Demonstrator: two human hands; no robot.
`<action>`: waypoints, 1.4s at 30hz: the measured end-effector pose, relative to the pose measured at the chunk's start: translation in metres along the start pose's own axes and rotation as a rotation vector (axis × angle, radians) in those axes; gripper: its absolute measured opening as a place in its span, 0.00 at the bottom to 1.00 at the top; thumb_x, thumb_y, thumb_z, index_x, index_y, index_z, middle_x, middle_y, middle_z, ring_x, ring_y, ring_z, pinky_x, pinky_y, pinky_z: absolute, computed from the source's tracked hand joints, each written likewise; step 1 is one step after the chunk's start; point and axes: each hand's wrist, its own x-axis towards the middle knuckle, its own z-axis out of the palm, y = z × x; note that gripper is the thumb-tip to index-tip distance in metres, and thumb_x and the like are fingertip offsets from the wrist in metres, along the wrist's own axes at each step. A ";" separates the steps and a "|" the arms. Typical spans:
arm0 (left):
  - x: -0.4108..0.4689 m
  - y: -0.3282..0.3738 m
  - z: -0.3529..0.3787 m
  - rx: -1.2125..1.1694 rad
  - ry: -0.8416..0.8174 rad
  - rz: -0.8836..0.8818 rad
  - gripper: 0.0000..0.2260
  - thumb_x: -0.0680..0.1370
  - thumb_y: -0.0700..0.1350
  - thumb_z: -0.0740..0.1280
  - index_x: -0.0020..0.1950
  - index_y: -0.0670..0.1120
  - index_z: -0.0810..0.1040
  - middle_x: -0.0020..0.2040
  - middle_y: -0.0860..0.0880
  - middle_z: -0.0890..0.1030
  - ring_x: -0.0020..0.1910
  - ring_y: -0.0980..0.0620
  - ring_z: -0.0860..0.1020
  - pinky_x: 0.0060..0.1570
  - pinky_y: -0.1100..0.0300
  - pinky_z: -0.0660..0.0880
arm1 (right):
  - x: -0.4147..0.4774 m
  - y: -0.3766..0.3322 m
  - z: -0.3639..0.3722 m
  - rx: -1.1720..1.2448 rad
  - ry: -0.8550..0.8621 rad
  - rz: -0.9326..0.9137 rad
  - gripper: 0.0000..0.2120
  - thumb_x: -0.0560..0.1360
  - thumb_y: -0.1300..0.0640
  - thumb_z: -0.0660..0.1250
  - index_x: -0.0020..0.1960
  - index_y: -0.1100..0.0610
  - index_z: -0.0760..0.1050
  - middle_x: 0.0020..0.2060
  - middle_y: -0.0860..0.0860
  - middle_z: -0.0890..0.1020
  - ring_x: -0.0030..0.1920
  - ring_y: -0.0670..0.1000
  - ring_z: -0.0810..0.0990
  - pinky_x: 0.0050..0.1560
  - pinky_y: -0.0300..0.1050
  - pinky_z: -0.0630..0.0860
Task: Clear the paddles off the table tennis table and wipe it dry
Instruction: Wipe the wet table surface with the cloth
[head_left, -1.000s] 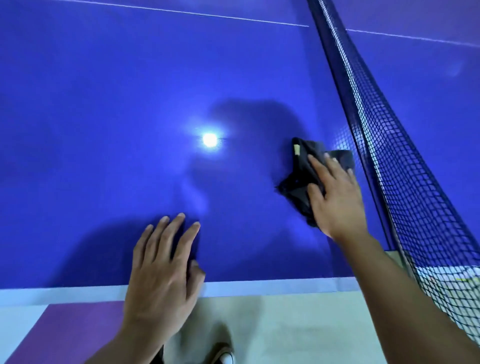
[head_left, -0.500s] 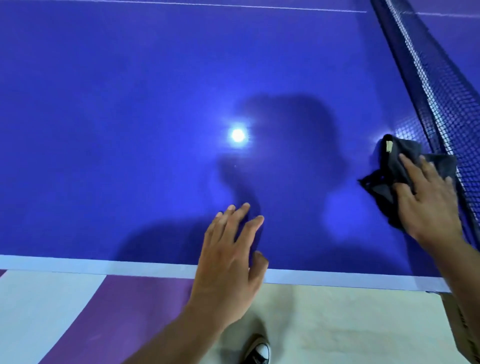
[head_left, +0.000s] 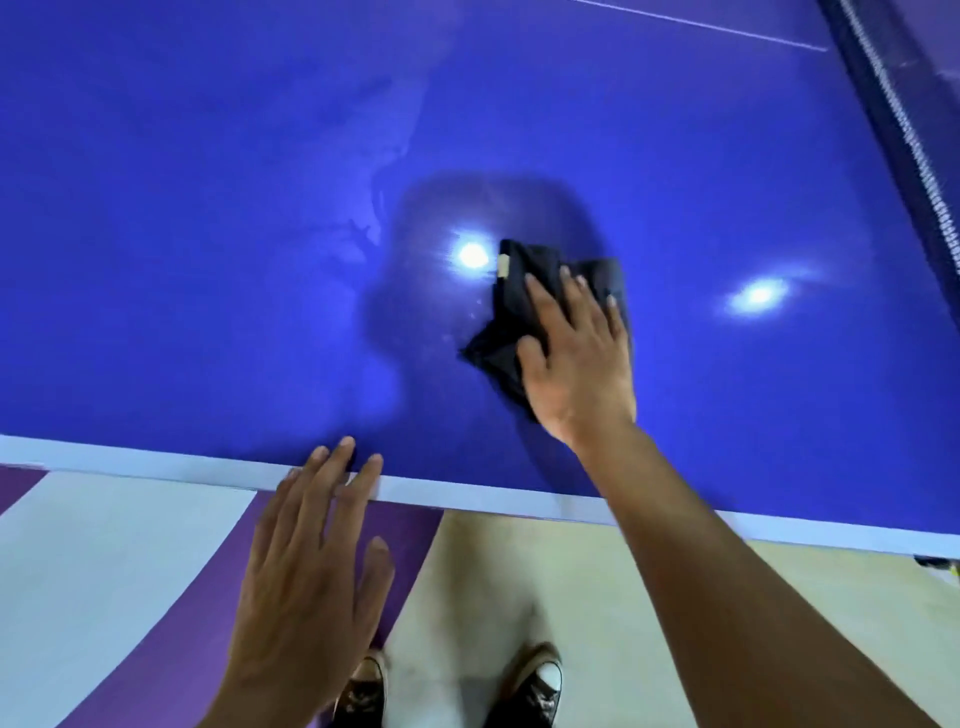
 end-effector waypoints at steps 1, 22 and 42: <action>-0.002 -0.004 0.000 -0.007 -0.003 0.016 0.27 0.77 0.50 0.57 0.76 0.43 0.70 0.77 0.43 0.67 0.76 0.41 0.66 0.71 0.44 0.63 | -0.002 -0.027 0.007 0.004 -0.016 -0.057 0.31 0.81 0.48 0.57 0.82 0.46 0.56 0.82 0.52 0.56 0.82 0.51 0.51 0.81 0.53 0.43; -0.009 0.119 0.053 0.041 -0.057 0.180 0.31 0.77 0.54 0.58 0.79 0.47 0.64 0.80 0.42 0.61 0.79 0.38 0.59 0.74 0.38 0.60 | -0.056 0.113 -0.032 0.082 0.015 -0.028 0.28 0.81 0.49 0.57 0.81 0.44 0.61 0.81 0.49 0.59 0.81 0.48 0.54 0.81 0.50 0.43; -0.014 0.172 0.075 0.051 0.010 0.201 0.31 0.76 0.48 0.64 0.79 0.48 0.64 0.80 0.43 0.61 0.80 0.41 0.57 0.78 0.44 0.56 | -0.127 0.290 -0.086 0.069 0.238 0.569 0.32 0.76 0.49 0.49 0.80 0.53 0.64 0.80 0.58 0.61 0.80 0.58 0.58 0.81 0.56 0.47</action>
